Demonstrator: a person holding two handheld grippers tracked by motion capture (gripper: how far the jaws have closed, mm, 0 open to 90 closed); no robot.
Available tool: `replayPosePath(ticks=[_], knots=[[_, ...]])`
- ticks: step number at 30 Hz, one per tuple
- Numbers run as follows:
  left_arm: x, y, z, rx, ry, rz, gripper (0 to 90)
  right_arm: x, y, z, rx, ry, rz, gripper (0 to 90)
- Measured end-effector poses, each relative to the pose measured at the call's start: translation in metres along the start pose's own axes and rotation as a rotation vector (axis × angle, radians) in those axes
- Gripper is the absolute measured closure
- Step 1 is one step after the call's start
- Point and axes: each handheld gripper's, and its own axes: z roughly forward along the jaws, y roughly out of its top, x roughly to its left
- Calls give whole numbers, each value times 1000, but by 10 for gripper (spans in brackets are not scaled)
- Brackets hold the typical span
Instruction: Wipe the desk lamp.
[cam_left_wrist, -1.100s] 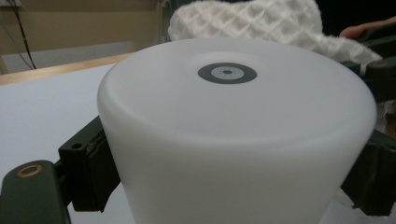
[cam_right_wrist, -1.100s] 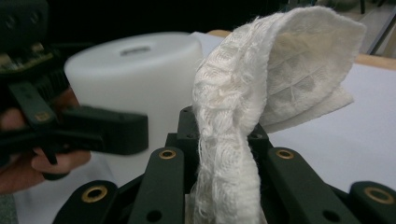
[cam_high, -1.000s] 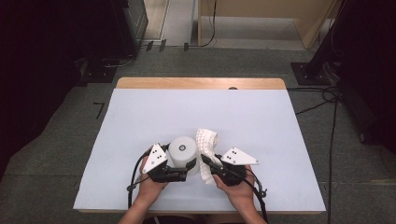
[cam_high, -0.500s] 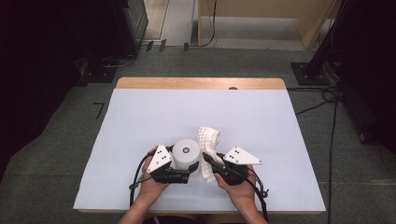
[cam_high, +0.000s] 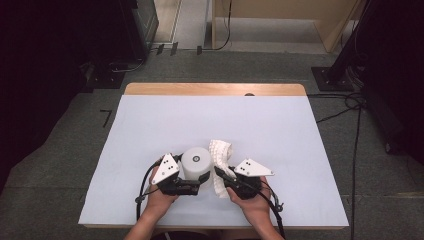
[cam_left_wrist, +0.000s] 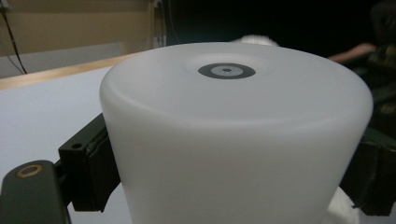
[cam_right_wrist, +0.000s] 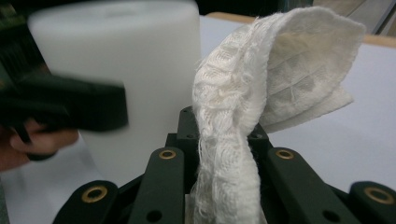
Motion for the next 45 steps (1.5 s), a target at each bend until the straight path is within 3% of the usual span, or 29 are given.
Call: replayPosePath(ticks=[5,12,18,21,25,29,35,38,40,45], knots=[[0,-1,2,8,-4,1,91,2,6,-8,-40,-10,-16,757],[6,8,-9,-39,9,-8,91,4,-8,7,36,5,-15,757],[6,7,-8,-33,4,-7,91,5,-13,13,70,5,-13,757],[1,4,-4,-15,-24,4,91,2,-10,10,49,-3,-4,757],[-4,-1,4,16,-30,25,91,0,1,-3,-9,-21,-3,758],[-3,0,3,11,-23,20,91,0,9,-12,-55,-12,-6,757],[1,9,-7,-39,-14,4,91,1,-9,8,45,-2,-7,757],[0,8,-6,-40,-22,10,91,0,-14,13,71,2,-2,757],[-1,7,-4,-36,-34,12,91,0,-12,11,62,-8,-1,757],[-3,0,4,2,-19,40,91,-2,4,-6,-23,-9,-2,757]])
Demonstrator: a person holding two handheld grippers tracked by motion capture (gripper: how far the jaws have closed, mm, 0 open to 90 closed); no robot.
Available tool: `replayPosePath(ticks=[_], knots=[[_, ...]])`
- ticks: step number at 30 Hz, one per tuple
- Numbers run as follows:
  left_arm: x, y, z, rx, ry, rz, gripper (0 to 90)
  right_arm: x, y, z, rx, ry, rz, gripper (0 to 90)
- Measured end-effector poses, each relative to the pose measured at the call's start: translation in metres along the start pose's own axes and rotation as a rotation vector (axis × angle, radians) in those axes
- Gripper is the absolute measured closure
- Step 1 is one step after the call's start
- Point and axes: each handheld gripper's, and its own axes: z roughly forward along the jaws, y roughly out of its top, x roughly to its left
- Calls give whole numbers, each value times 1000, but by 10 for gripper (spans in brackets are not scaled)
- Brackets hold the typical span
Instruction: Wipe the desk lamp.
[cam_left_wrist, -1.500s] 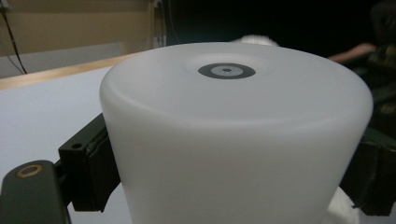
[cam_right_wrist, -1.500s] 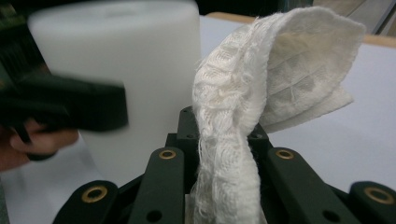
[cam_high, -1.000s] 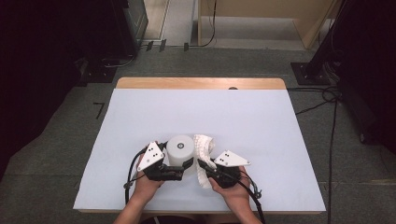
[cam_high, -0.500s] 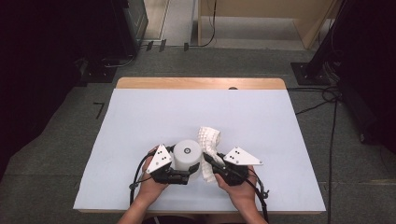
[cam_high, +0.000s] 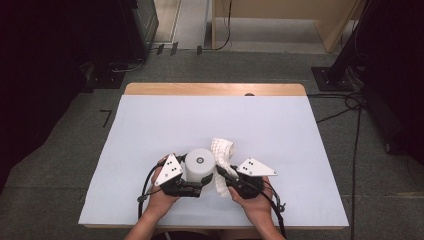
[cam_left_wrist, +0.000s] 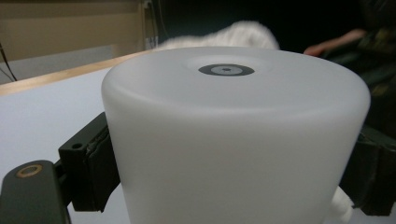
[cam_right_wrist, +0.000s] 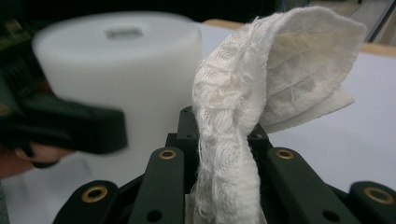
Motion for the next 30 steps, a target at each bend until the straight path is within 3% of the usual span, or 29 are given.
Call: replayPosePath(ticks=[2,4,7,11,13,18,24,28,30], knots=[[1,-3,2,0,9,9,91,0,4,-5,-22,-2,-11,757],[4,-6,5,-12,46,30,90,-2,5,-7,-27,-11,-19,757],[12,-13,7,-42,84,19,90,-9,2,-7,-18,-42,-6,757],[15,-20,9,-8,129,81,89,-16,-3,-5,-6,-59,14,757],[15,-22,9,-11,131,87,89,-16,-3,-4,-3,-57,18,757],[14,-25,6,-9,147,76,88,-16,-4,-3,1,-56,15,757],[6,-22,2,-4,223,7,0,-15,-5,-2,8,-54,18,757],[-6,-22,8,29,320,5,0,-16,-7,-2,11,-55,21,757],[-7,-22,10,33,345,-5,0,-17,-7,-1,14,-57,21,757]])
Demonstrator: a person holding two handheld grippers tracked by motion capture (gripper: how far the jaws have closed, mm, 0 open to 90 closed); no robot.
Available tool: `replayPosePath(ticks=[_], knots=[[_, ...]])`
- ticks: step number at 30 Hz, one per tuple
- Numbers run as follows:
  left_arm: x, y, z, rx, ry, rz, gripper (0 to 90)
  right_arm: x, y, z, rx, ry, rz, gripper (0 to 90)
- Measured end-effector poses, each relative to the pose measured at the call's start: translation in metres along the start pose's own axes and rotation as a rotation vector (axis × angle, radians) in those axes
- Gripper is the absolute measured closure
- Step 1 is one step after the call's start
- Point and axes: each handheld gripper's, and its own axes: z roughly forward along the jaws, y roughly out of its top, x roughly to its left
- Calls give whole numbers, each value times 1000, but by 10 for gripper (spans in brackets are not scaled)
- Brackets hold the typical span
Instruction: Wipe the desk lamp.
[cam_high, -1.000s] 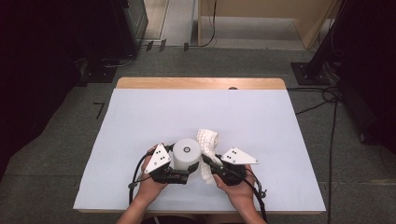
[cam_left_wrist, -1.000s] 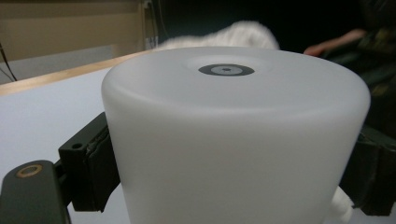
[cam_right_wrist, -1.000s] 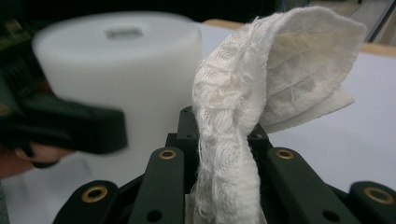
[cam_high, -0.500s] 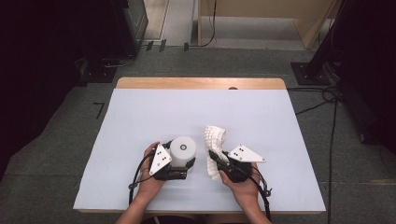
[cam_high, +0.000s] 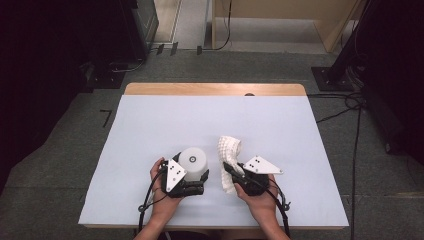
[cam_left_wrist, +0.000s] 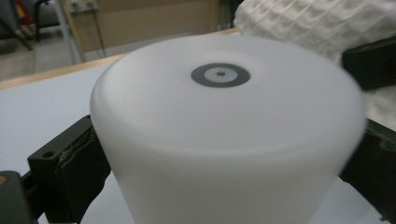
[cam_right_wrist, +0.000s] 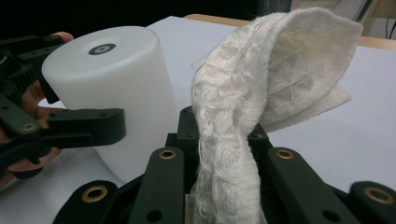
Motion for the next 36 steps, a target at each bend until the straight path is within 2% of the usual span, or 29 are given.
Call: replayPosePath(ticks=[1,3,7,9,12,16,19,22,25,29,33,36], knots=[[0,0,0,0,12,-1,20,0,0,0,-1,3,1,757],[0,1,-1,-6,9,3,81,2,0,0,-2,9,1,757],[4,3,-1,16,-15,13,88,4,0,2,3,15,-7,757],[6,6,-3,8,-29,18,89,5,-1,2,5,19,-6,757],[11,15,-9,-34,-104,-33,89,8,0,3,-4,39,3,757],[11,25,-17,-83,-169,-48,89,16,0,6,8,61,-9,757],[13,29,-20,-99,-183,-57,90,21,-4,10,23,68,-17,757],[17,30,-22,-119,-209,-93,90,23,-7,12,34,74,-20,757],[15,29,-21,-108,-220,-76,90,23,-5,11,29,70,-21,757],[4,24,-14,-65,-241,-26,90,21,1,5,2,58,-11,757],[2,25,-13,-70,-258,-11,90,16,4,0,-25,50,-5,757],[6,28,-17,-95,-261,-19,91,16,-1,6,7,53,-12,757]])
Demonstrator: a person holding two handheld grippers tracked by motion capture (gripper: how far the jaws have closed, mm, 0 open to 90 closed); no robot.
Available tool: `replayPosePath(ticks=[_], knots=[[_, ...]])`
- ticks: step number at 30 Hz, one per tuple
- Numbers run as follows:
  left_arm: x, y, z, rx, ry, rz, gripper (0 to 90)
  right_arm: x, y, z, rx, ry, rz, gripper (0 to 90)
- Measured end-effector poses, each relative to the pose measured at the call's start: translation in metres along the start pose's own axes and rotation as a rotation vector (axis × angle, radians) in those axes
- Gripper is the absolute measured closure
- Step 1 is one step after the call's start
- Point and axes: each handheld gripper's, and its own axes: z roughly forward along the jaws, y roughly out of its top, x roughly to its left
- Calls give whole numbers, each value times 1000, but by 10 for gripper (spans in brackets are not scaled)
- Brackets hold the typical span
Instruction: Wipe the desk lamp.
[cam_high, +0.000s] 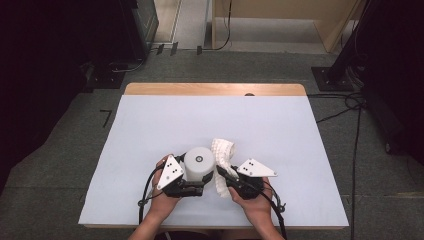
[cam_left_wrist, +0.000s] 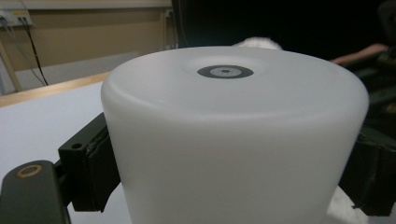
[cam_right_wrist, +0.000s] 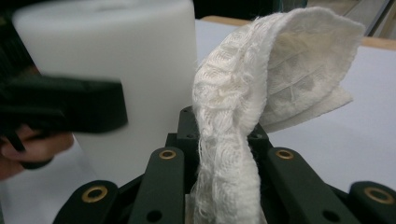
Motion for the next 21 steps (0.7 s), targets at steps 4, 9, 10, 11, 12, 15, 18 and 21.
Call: replayPosePath(ticks=[4,9,10,11,12,15,18,21], knots=[[4,4,-5,-29,0,-8,91,3,-8,9,43,7,-8,757],[6,-1,-1,2,4,-6,91,5,-3,6,25,4,-13,757],[5,-3,1,16,5,2,90,5,-1,3,7,6,-8,757],[5,-4,2,22,3,5,90,5,1,1,-6,4,-11,757],[4,-6,4,29,0,7,90,4,3,-1,-9,1,-14,757],[1,-7,6,35,-3,10,91,3,6,-5,-26,-12,-20,757],[1,-3,3,16,-13,12,91,1,0,0,3,-13,-13,757],[2,2,0,-13,-17,5,91,1,-9,9,44,-12,-17,757]])
